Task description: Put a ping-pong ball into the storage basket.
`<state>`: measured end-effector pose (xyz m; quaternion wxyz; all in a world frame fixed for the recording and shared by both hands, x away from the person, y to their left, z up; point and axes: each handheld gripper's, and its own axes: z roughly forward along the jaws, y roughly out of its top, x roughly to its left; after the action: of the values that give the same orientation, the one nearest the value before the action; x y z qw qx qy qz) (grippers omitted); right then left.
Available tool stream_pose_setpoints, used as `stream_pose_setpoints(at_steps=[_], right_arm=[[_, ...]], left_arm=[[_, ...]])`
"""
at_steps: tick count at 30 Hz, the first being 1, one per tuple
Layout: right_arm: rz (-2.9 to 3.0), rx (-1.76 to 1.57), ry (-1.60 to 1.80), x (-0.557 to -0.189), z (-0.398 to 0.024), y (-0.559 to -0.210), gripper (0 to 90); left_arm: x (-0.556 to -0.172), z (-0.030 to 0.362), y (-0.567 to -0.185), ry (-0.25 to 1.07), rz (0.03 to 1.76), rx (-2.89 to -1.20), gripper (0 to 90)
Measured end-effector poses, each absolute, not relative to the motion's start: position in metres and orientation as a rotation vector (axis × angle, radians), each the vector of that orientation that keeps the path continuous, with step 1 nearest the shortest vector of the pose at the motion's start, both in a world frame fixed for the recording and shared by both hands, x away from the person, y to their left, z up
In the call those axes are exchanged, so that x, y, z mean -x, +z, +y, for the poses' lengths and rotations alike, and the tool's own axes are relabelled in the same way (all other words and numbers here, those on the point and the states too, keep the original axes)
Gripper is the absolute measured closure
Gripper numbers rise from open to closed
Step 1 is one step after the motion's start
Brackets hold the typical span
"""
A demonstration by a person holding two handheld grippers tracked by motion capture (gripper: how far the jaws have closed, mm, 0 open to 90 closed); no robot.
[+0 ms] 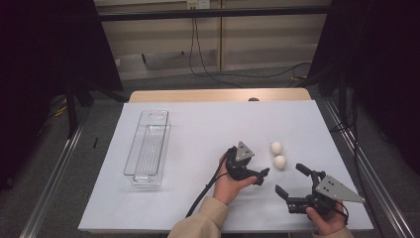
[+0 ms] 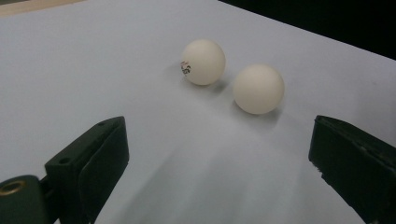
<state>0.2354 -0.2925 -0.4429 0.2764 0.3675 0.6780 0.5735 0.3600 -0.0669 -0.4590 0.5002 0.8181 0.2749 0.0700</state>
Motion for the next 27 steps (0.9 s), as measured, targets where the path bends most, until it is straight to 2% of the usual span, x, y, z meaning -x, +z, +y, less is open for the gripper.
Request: stream_pose_setpoints(at_steps=[27], right_arm=[[1.822, -0.984, 1.542, -0.235, -0.293, -0.443, 1.2]], left_arm=[[-0.364, -0.082, -0.458, 0.166, 0.66, -1.996, 4.7]])
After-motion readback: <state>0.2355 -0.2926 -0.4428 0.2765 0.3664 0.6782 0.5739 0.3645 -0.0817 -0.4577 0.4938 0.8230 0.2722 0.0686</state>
